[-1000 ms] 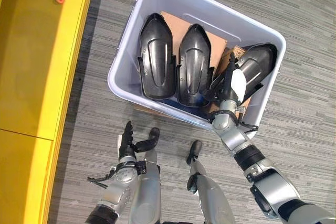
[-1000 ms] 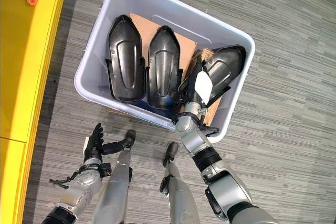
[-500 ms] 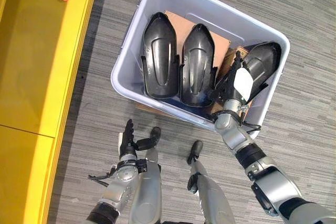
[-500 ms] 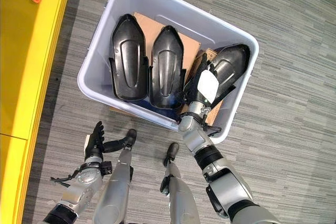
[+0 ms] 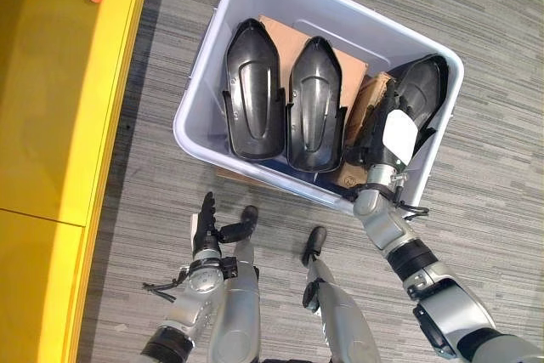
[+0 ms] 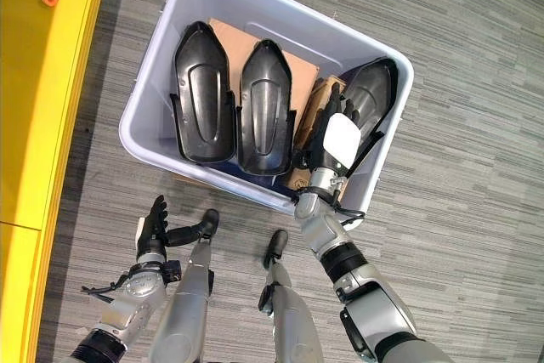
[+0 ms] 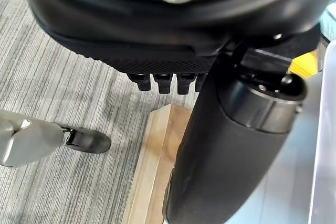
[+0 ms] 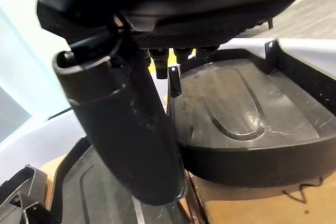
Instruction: Move parts from the plastic box to the shelf.
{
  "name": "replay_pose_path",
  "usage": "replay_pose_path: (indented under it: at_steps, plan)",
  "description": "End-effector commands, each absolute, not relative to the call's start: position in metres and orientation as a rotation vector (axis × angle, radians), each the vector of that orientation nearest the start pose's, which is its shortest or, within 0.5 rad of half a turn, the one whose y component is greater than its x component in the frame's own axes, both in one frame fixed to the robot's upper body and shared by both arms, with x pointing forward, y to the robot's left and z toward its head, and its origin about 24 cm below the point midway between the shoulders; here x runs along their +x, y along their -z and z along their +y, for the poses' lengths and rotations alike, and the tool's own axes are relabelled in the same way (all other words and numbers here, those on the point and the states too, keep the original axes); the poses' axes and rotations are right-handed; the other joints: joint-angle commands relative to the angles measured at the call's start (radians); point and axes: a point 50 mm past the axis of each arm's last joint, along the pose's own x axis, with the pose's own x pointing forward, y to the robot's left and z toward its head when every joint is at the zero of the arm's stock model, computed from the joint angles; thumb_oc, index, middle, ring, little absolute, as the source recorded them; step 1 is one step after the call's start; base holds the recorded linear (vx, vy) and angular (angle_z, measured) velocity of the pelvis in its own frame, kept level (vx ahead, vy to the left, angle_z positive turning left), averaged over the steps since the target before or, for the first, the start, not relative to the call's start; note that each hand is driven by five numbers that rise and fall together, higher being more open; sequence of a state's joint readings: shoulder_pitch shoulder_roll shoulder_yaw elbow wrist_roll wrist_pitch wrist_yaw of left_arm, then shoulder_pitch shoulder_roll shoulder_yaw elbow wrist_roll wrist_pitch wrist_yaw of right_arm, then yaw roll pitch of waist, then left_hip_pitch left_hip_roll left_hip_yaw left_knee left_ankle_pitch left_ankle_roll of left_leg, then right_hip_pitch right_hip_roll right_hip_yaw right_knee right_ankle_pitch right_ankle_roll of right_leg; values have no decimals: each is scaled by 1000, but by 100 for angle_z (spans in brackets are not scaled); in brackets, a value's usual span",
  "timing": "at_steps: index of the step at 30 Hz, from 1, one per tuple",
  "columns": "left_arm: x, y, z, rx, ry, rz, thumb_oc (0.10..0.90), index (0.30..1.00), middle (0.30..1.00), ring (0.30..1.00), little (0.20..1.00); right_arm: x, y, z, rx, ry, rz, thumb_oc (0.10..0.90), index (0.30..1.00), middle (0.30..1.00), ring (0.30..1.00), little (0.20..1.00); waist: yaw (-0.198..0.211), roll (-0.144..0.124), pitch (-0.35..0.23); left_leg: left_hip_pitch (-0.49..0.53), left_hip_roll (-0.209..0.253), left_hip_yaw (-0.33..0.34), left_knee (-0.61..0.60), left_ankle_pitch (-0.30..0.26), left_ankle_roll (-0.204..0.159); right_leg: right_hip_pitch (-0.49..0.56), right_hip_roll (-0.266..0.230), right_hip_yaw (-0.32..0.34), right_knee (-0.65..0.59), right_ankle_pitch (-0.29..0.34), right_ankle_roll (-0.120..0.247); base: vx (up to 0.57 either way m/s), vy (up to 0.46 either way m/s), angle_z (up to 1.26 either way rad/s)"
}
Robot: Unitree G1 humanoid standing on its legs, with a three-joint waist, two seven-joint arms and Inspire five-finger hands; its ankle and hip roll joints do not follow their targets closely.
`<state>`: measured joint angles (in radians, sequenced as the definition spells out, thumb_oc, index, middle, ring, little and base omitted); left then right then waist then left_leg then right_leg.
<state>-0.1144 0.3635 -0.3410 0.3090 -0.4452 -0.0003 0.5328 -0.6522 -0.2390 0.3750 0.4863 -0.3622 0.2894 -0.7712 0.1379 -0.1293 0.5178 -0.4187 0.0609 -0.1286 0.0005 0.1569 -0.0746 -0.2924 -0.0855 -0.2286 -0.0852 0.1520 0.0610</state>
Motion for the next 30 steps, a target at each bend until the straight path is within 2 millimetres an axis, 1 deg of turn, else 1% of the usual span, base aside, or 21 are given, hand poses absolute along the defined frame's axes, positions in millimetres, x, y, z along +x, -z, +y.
replay_pose_path:
  at_steps: [1,8,13,19,25,27,29,30]
  plan:
    - [253,2,183,55,-311,227,900,1000,1000,1000,1000,350,-151,-160,-788,654,-407,900,1000,1000,1000,1000,-21,-18,-19,20,18,8,72,-96,30,24,-104,24,35,-51,118,0,0,0]
    - [250,5,187,60,-332,245,900,1000,1000,1000,1000,338,-149,-158,-731,609,-438,900,1000,1000,1000,1000,-31,-26,-19,22,18,12,74,-97,30,27,-105,26,34,-51,118,0,0,0]
    - [245,8,194,64,-364,267,900,1000,1000,1000,1000,320,-154,-158,-629,554,-507,900,1000,1000,1000,1000,-47,-42,-22,25,24,19,77,-98,30,27,-102,31,36,-52,119,1,1,-1]
    - [242,9,198,61,-383,277,900,1000,1000,1000,1000,304,-159,-166,-559,539,-557,900,1000,1000,1000,1000,-59,-58,-29,26,28,22,74,-96,31,24,-98,33,37,-55,120,3,-7,-2]
    - [239,10,202,63,-397,277,900,1000,1000,1000,1000,296,-166,-177,-580,548,-599,900,1000,1000,1000,1000,-65,-63,-27,27,28,25,79,-100,30,24,-98,34,42,-55,120,0,0,0]
    - [238,10,203,68,-397,277,900,1000,1000,1000,1000,294,-168,-182,-618,556,-612,900,1000,1000,1000,1000,-65,-64,-27,25,28,24,81,-101,30,24,-97,33,44,-57,121,0,0,0]
    - [237,9,205,80,-398,268,900,1000,1000,1000,1000,296,-173,-187,-732,564,-636,900,1000,1000,1000,1000,-61,-63,-23,25,28,24,81,-102,30,22,-96,33,44,-57,121,0,0,0]
    - [238,8,205,79,-400,266,900,1000,1000,1000,1000,297,-174,-188,-746,567,-637,900,1000,1000,1000,1000,-60,-62,-22,24,28,24,81,-102,30,22,-96,34,44,-57,122,0,0,0]
